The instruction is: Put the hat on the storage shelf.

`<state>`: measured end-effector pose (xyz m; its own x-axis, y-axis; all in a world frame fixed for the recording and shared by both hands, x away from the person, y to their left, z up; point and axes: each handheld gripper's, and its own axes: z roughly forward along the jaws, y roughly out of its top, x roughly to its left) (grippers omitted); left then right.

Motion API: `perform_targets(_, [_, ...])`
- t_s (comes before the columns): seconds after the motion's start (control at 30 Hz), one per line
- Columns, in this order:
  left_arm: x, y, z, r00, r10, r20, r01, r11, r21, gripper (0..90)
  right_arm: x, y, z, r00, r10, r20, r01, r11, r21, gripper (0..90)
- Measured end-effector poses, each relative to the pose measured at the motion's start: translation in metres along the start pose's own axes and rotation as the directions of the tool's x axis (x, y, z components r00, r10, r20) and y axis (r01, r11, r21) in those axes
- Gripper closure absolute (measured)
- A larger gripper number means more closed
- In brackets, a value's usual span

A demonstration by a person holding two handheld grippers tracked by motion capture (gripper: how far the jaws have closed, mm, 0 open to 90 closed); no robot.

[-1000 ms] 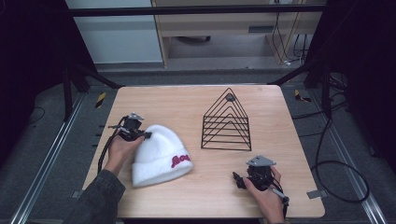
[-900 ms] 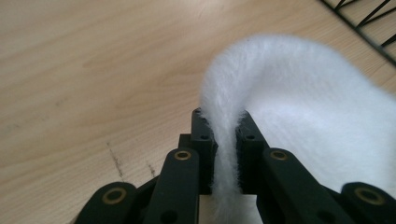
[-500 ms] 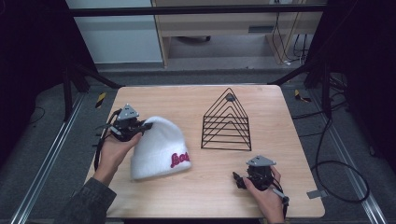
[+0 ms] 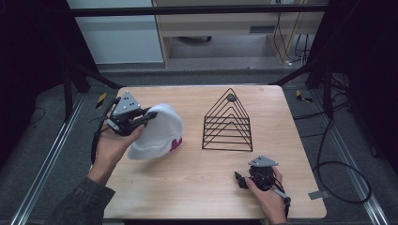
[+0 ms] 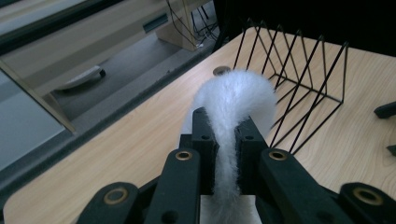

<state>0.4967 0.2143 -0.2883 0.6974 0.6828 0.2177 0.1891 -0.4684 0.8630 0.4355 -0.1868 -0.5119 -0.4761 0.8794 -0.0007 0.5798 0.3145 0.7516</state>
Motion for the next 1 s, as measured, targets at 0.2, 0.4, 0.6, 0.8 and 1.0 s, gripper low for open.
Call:
perform_targets(0.2, [-0.001,0.026,-0.005,0.9994,0.019,0.028,-0.018,0.9991,-0.039,81.8,0.0,-0.001,-0.006,0.999,-0.036,-0.027,0.035,0.997,-0.062,28.2])
perform_targets(0.4, [-0.006,0.045,-0.012,0.9985,0.033,0.043,-0.03,0.9962,-0.082,81.8,0.002,0.003,-0.032,0.9972,-0.073,-0.017,0.07,0.987,-0.145,28.8])
perform_targets(0.6, [-0.016,0.065,-0.014,0.9963,0.073,0.044,-0.069,0.9933,-0.093,81.7,0.001,0.015,-0.061,0.9969,-0.079,-0.005,0.076,0.979,-0.189,29.6])
perform_targets(0.8, [-0.02,0.088,-0.011,0.9936,0.097,0.058,-0.09,0.9899,-0.109,81.7,-0.002,0.049,-0.089,0.9944,-0.105,0.006,0.103,0.962,-0.254,27.5])
perform_targets(1.0, [-0.029,0.109,-0.009,0.9911,0.111,0.074,-0.1,0.9854,-0.138,81.6,0.001,0.076,-0.104,0.9881,-0.154,0.005,0.149,0.947,-0.285,31.7])
